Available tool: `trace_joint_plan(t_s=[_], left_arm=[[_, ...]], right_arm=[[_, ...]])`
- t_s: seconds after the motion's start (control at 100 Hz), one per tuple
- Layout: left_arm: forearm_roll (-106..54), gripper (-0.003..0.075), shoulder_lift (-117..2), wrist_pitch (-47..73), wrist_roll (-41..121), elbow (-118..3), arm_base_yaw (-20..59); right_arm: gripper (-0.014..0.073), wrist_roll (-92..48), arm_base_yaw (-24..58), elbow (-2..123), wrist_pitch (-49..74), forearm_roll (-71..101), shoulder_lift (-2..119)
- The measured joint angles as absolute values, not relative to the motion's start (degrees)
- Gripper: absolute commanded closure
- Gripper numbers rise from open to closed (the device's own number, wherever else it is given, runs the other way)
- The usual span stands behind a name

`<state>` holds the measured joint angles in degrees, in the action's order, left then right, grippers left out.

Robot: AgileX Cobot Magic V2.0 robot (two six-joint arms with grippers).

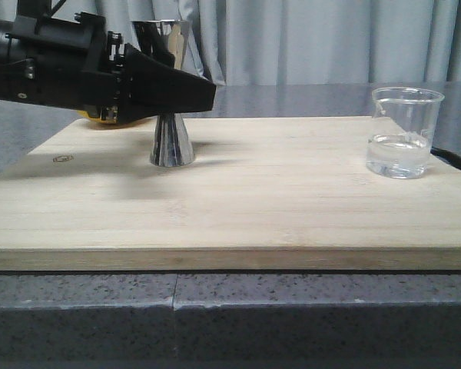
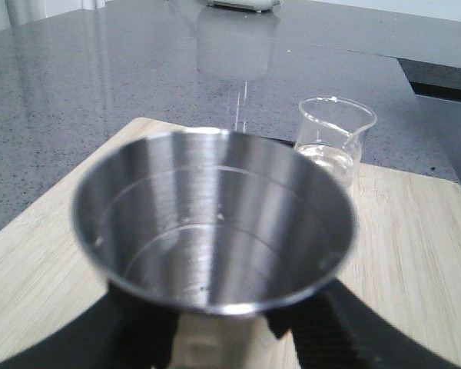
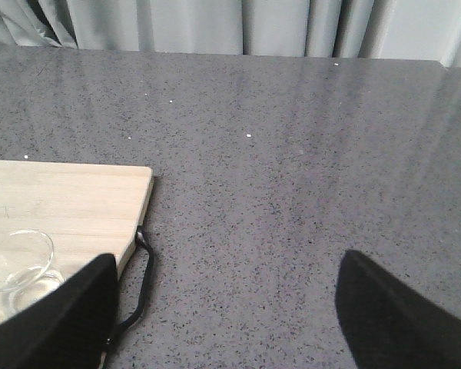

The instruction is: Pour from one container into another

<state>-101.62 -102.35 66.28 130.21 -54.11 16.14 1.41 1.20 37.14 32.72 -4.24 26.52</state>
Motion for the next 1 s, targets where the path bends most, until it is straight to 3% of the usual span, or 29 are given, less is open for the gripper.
trace_joint_plan(t_s=[1.0], left_arm=[[-101.51,0.0493,-102.35,66.17,125.20,-59.08,16.14]], right_arm=[[0.0061,1.41,1.20,37.14,32.85,-4.24,26.52]])
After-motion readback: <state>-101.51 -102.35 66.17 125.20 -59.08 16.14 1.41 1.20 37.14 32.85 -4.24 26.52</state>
